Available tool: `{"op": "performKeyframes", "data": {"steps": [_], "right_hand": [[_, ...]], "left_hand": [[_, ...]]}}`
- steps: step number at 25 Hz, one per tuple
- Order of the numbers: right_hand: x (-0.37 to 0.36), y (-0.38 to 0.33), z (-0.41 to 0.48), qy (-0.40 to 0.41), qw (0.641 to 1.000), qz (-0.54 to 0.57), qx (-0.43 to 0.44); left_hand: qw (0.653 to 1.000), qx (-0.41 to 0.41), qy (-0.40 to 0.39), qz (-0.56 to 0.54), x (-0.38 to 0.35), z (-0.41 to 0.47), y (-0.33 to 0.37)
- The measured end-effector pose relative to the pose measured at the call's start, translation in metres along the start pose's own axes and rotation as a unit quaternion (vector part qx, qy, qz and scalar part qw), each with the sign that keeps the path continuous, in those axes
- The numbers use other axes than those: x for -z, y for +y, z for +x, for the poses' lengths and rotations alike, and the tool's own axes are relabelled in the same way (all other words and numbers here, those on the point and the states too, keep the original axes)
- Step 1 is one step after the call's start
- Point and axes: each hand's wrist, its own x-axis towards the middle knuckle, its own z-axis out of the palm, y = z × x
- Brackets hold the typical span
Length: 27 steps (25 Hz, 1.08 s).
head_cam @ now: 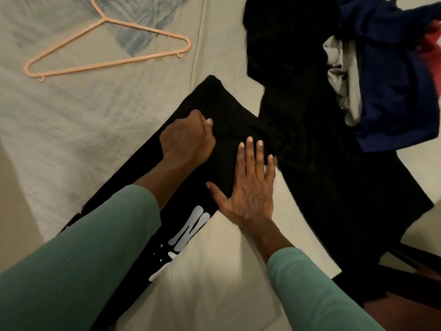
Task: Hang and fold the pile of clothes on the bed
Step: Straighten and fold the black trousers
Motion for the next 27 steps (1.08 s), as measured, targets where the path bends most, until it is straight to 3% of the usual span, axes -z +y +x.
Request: {"op": "performKeyframes", "data": {"steps": [4, 7, 9, 12, 15, 18, 21, 23, 25, 27], "right_hand": [[0.002, -0.001, -0.001, -0.015, 1.0, 0.0, 0.0], [0.002, -0.001, 0.0, -0.023, 1.0, 0.004, -0.003], [0.002, 0.001, 0.001, -0.02, 1.0, 0.014, 0.001], [0.004, 0.003, -0.002, 0.058, 0.991, 0.117, -0.015], [0.021, 0.011, 0.011, 0.162, 0.966, 0.181, -0.083], [0.052, 0.03, 0.052, 0.024, 0.989, 0.092, -0.116], [0.078, 0.045, 0.084, -0.079, 0.989, 0.021, -0.12], [0.089, 0.049, 0.091, -0.108, 0.984, 0.084, -0.116], [0.099, 0.049, 0.087, -0.097, 0.985, 0.114, -0.09], [0.109, 0.045, 0.073, -0.048, 0.986, 0.154, -0.053]], "left_hand": [[0.997, -0.082, -0.009, 0.005, -0.009, 0.02, 0.021], [0.996, -0.038, -0.024, -0.077, -0.013, 0.04, 0.03], [0.997, -0.061, 0.009, -0.052, -0.011, 0.045, 0.03], [0.988, -0.148, 0.052, 0.004, 0.005, 0.054, 0.022], [0.973, -0.216, -0.079, 0.033, 0.03, 0.081, 0.019], [0.924, -0.283, -0.221, 0.131, 0.037, 0.098, 0.031], [0.867, -0.332, -0.249, 0.274, 0.037, 0.107, 0.048], [0.817, -0.394, -0.227, 0.355, 0.047, 0.109, 0.058], [0.764, -0.481, -0.141, 0.406, 0.06, 0.106, 0.056], [0.754, -0.531, -0.097, 0.373, 0.076, 0.093, 0.041]]}}
